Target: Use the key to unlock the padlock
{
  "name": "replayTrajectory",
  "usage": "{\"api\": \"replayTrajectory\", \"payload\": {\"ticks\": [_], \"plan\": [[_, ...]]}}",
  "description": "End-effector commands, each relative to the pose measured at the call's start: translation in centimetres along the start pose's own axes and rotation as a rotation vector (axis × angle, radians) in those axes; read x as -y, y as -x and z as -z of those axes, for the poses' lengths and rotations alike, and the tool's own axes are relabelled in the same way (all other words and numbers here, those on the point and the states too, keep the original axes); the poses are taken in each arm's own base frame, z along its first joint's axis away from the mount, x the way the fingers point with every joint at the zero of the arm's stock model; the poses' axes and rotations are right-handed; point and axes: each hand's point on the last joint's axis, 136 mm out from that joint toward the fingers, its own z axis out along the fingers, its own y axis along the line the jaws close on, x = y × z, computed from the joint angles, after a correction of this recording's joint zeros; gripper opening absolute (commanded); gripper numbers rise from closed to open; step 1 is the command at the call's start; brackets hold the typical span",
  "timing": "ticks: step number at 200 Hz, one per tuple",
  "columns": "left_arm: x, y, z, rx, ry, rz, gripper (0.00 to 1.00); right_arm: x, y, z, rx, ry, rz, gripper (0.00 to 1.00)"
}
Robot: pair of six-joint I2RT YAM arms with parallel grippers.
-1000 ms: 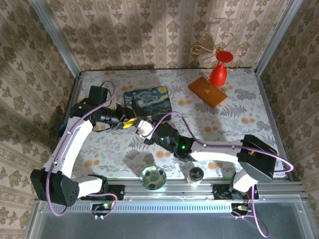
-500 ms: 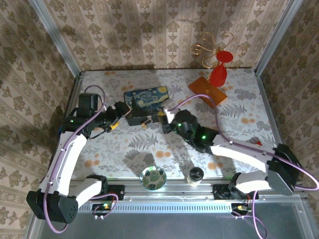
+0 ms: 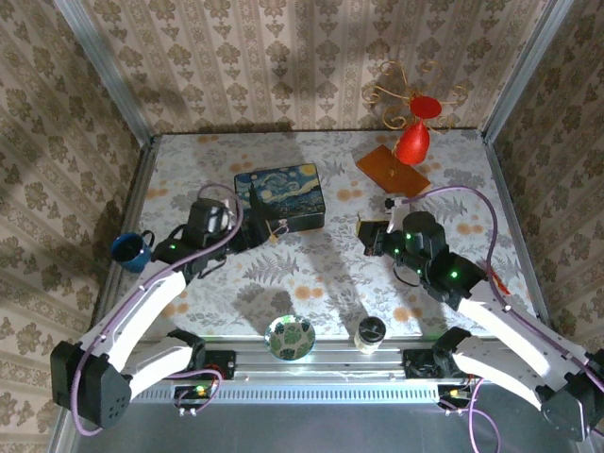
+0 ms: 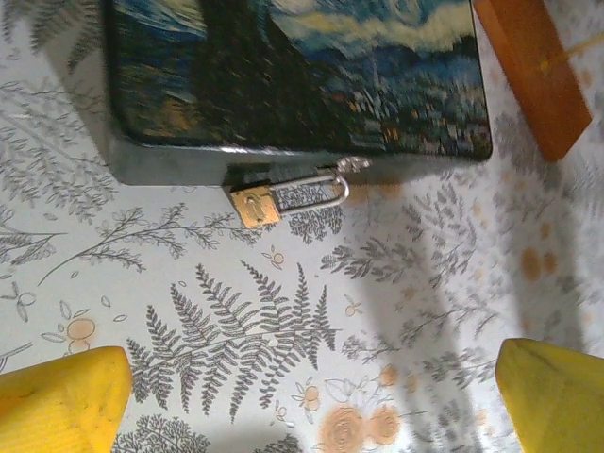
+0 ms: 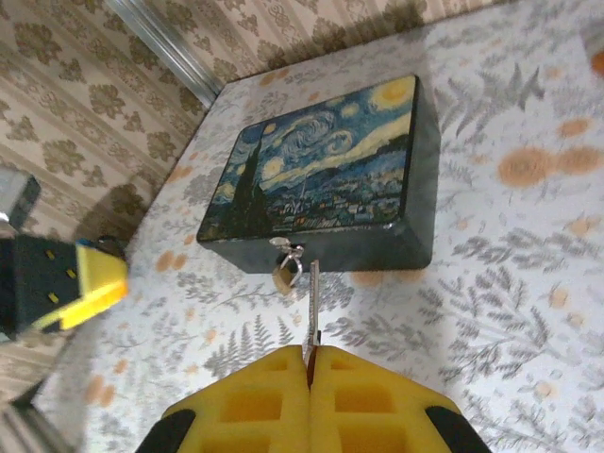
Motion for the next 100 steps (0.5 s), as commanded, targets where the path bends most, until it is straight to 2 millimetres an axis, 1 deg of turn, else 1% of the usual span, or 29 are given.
{"api": "replayTrajectory", "payload": {"ticks": [1, 24, 37, 54, 75, 89, 100], "plan": [[-0.7, 0.0, -1.1, 0.052, 0.100, -0.135, 1.00, -1.2, -2.0, 0.0, -0.120, 0.134, -0.121, 0.00], [-0.6, -1.8, -3.2, -0.016, 0.163, -0.220, 1.00, -1.5, -2.4, -0.9, -0.177, 0.201, -0.157, 0.00], [-0.7, -2.4, -4.6, -0.055, 0.197, -0.268, 1.00, -1.9, -2.5, -1.4, -0.199, 0.245, -0.164, 0.00], [-0.5, -2.7, -6.6, -0.094, 0.214, -0.329, 1.00, -2.0, -3.0, -2.0, -0.230, 0.274, -0.178, 0.00], [0.3, -2.8, -9.0, -0.136, 0.191, -0.417, 1.00, -1.5, -3.7, -2.7, -0.262, 0.264, -0.191, 0.00], [0.7, -2.8, -10.3, -0.153, 0.182, -0.464, 1.00, -1.3, -4.0, -3.0, -0.267, 0.258, -0.193, 0.00], [0.6, -2.8, -11.3, -0.168, 0.191, -0.494, 1.00, -1.1, -4.1, -3.1, -0.263, 0.251, -0.191, 0.00]]}}
